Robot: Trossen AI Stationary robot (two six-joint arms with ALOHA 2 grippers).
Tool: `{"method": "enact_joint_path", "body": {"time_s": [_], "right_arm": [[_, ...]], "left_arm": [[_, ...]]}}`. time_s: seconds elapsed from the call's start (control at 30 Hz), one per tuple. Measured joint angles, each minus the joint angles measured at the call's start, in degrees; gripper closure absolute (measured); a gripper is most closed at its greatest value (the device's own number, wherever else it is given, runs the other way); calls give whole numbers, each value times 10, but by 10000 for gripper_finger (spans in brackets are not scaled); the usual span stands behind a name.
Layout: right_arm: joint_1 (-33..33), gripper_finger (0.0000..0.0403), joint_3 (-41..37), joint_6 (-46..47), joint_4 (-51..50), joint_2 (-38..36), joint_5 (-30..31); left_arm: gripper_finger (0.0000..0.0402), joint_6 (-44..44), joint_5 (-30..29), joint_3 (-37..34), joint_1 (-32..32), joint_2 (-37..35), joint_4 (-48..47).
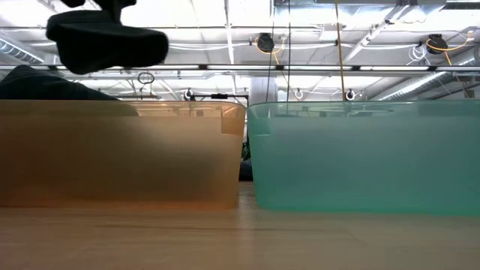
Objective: Pick & Place hat
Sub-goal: Put the left blue cap into the orange bin
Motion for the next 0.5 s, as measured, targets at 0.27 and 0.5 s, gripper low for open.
{"method": "enact_joint_path", "body": {"time_s": [0.27, 0.5], "right_arm": [[0, 232, 0, 0, 0, 0, 0], [0, 232, 0, 0, 0, 0, 0]], "left_arm": [[401, -34, 13, 42, -45, 67, 0], [401, -97, 15, 71, -112, 123, -1]]}}
